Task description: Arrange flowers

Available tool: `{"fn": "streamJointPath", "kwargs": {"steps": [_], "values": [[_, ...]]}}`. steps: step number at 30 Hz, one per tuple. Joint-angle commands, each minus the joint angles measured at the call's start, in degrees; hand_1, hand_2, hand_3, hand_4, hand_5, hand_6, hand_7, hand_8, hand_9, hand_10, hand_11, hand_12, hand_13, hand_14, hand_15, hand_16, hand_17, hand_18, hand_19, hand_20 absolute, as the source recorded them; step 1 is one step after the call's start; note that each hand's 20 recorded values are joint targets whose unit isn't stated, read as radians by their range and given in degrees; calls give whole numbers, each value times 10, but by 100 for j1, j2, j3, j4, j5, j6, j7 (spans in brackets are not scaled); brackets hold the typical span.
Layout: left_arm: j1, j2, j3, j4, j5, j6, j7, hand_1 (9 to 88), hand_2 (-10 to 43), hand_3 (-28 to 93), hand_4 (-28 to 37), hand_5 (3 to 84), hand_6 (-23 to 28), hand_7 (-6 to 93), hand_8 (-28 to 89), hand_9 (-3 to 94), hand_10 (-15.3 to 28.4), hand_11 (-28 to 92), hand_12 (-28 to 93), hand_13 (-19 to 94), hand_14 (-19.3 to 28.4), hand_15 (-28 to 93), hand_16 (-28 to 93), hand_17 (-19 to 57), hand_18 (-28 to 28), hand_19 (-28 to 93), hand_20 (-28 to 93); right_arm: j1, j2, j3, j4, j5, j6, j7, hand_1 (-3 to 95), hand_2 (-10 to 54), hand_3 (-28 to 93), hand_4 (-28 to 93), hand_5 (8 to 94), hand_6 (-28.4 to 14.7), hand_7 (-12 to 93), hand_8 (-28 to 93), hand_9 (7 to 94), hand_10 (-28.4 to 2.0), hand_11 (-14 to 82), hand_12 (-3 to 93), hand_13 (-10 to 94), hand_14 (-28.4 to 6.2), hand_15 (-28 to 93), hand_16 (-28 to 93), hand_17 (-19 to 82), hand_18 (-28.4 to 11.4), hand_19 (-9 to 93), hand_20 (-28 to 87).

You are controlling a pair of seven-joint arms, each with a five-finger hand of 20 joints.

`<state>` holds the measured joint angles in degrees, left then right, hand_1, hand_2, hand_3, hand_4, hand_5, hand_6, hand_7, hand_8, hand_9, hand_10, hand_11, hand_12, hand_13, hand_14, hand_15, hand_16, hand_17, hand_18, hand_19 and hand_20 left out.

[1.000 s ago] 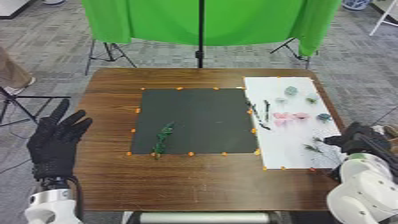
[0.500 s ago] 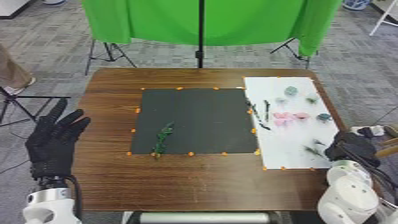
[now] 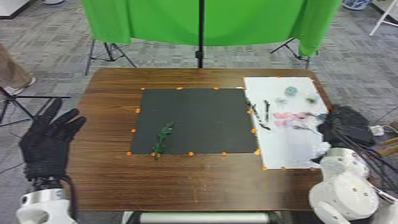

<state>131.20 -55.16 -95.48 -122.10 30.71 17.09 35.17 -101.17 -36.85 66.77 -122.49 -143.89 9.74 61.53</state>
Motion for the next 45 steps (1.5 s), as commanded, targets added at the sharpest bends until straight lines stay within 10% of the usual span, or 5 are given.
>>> {"fn": "streamJointPath", "kwargs": {"steps": [1,25,45], "values": [[211,-9,-118,-95,58,64,-78,184,92,743,-283,358,78,92,-72,360,193,299,151,251,259,620,-77,-64,230,492,376,2469,-1294,-2053,-5,661,-523,-1070,565,-95,712,-283,911,-23,153,82,937,-104,365,180,920,-57,549,193,525,-211,932,306],[-98,64,-16,-101,271,-15,-398,193,90,748,-283,339,70,100,-75,352,192,299,152,251,259,621,-78,-64,231,493,378,3801,-3260,-4133,2183,318,-1489,-716,524,-95,684,-282,934,-12,182,74,937,-98,470,170,928,-60,635,191,545,-233,932,438],[-194,-8,10,-73,387,-124,-609,204,90,758,-283,343,74,100,-76,352,192,301,151,250,259,622,-79,-63,230,494,378,3518,-3452,-4014,1987,344,-2243,-769,459,-59,714,-235,937,-2,237,-32,937,-107,564,124,937,-76,717,141,588,-256,932,508]]}}
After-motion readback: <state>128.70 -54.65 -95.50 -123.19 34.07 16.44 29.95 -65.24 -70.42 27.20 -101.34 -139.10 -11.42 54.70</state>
